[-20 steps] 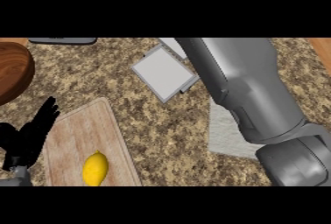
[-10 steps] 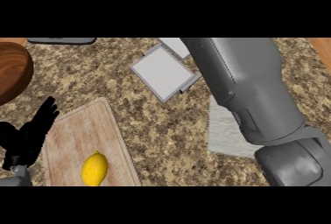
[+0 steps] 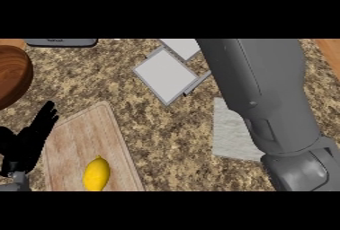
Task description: Pick the tomato from the placemat and place it in the tiered shelf
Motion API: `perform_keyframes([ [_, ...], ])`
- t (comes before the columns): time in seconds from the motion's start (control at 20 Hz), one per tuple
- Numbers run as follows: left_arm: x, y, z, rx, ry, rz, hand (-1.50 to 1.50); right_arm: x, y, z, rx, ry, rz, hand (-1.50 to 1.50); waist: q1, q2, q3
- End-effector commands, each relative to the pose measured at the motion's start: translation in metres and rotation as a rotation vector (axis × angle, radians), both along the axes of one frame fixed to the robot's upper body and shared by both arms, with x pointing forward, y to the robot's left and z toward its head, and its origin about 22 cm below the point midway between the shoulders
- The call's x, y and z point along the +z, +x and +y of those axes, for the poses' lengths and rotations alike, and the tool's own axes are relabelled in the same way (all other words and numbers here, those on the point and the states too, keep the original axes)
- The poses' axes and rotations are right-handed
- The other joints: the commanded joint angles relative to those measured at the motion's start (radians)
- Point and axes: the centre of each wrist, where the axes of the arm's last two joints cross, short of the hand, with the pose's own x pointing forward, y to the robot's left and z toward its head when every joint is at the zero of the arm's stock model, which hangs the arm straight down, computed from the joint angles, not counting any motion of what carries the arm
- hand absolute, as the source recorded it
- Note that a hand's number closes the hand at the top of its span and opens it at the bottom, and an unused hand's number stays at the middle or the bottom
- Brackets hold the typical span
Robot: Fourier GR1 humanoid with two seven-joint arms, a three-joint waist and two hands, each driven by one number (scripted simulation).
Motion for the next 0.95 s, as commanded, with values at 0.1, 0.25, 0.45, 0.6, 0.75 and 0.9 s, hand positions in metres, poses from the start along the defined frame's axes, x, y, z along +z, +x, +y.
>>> perform_keyframes([
  [0.1,-0.002,-0.006,0.005,0.031,0.006,0.022,0.0,0.044,-0.043,0.013,-0.057,0.228,-0.155,-1.5,-0.02,-0.014,0.0],
  [0.25,-0.006,-0.014,0.015,0.058,-0.009,0.037,0.0,0.062,-0.064,0.006,-0.101,0.218,-0.166,-1.5,-0.054,-0.027,0.001],
  [0.45,-0.016,-0.021,0.008,0.068,-0.003,0.046,0.0,0.091,-0.09,0.003,-0.14,0.212,-0.167,-1.5,-0.077,-0.049,0.001],
  [0.6,-0.014,-0.019,0.012,0.069,-0.001,0.051,0.0,0.095,-0.1,-0.005,-0.135,0.217,-0.145,-1.5,-0.085,-0.052,0.001],
  [0.75,-0.017,-0.026,0.016,0.101,-0.001,0.073,0.0,0.106,-0.118,-0.011,-0.118,0.211,-0.149,-1.5,-0.102,-0.072,0.003],
  [0.9,-0.02,-0.034,0.016,0.099,0.001,0.094,0.0,0.107,-0.129,-0.018,-0.111,0.194,-0.164,-1.5,-0.106,-0.082,0.005],
])
